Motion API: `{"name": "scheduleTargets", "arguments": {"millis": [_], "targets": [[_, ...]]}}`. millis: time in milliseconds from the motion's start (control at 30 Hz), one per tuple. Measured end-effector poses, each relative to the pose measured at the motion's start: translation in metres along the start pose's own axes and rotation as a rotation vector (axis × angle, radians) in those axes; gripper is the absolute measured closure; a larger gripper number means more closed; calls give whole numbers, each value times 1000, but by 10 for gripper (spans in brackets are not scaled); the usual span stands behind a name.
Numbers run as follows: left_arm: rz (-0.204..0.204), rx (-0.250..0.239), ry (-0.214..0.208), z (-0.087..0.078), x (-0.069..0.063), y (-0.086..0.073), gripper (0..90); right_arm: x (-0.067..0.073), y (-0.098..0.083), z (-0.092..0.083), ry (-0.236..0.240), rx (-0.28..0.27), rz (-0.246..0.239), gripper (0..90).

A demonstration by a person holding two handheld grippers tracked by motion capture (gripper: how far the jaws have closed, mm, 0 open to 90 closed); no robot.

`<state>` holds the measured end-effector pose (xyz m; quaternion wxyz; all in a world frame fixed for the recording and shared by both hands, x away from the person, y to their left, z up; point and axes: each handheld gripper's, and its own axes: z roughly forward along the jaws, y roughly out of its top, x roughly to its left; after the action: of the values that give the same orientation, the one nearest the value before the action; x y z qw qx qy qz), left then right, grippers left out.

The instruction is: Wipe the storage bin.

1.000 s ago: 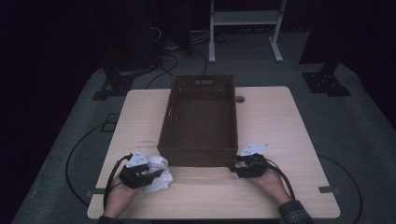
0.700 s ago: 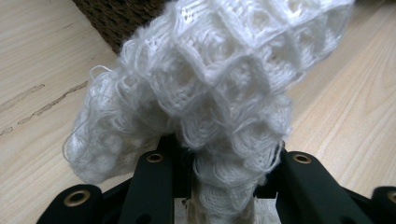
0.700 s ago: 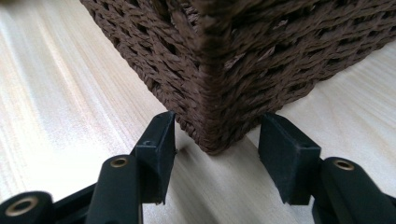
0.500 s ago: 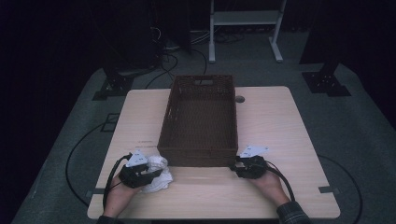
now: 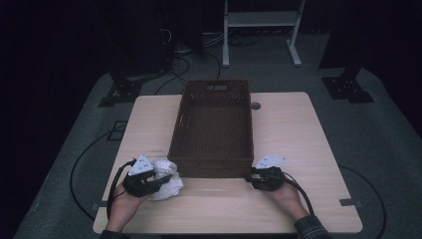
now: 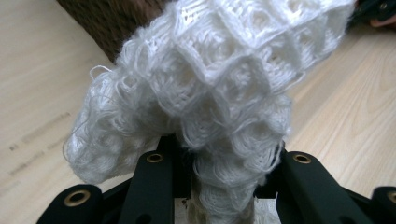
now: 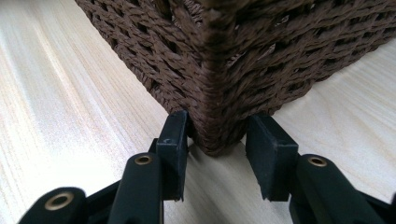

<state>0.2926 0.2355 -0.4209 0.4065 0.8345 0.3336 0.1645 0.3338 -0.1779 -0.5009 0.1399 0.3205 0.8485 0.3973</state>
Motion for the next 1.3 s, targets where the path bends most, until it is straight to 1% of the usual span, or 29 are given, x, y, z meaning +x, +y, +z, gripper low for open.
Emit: {"name": "scheduleTargets", "arguments": {"millis": [133, 200, 233, 367, 433, 500, 733, 867, 900, 933, 967, 1000, 1033, 1100, 1167, 1233, 1300], "targets": [[6, -10, 4, 0, 1, 5, 663, 0, 0, 0, 1, 0, 2, 586], [10, -8, 2, 4, 0, 7, 663, 0, 0, 0, 1, 1, 2, 586], [10, -5, -3, 9, 1, 8, 663, 0, 0, 0, 1, 0, 3, 586], [9, -2, -7, 15, 2, 9, 663, 0, 0, 0, 1, 0, 7, 586], [14, -1, -2, 17, 3, 10, 663, 0, 0, 0, 0, 0, 7, 587], [6, -5, -4, 17, 3, 9, 664, 0, 0, 0, 1, -2, 6, 588], [0, -10, -7, 19, 3, 7, 666, 0, 0, 0, 0, 0, 10, 587], [-3, -10, -9, 19, 4, 7, 667, 1, 1, 0, 1, 2, 11, 554], [1, -5, -7, 19, 4, 6, 667, 1, 1, 1, 4, 2, -4, 517], [1, -5, -7, 19, 4, 6, 667, 1, 1, 1, 4, 2, -4, 517], [2, 6, -5, 20, 4, 5, 667, 1, 1, 1, -5, 2, -10, 490], [2, 6, -5, 20, 4, 5, 667, 1, 1, 1, -5, 2, -10, 490], [-1, 14, -7, 23, 4, 3, 667, 1, 1, 1, -17, 1, -12, 481], [-1, 16, -9, 24, 4, 3, 667, 1, 1, 1, -16, 0, -9, 476], [0, 40, -11, 27, 3, 1, 667, 2, 1, 1, -18, 3, -12, 465], [0, 49, -14, 30, 3, 0, 667, 3, 2, 2, -25, 6, -23, 464], [0, 54, -12, 32, 1, -1, 667, 3, 2, 1, -25, 4, -23, 463]]}}
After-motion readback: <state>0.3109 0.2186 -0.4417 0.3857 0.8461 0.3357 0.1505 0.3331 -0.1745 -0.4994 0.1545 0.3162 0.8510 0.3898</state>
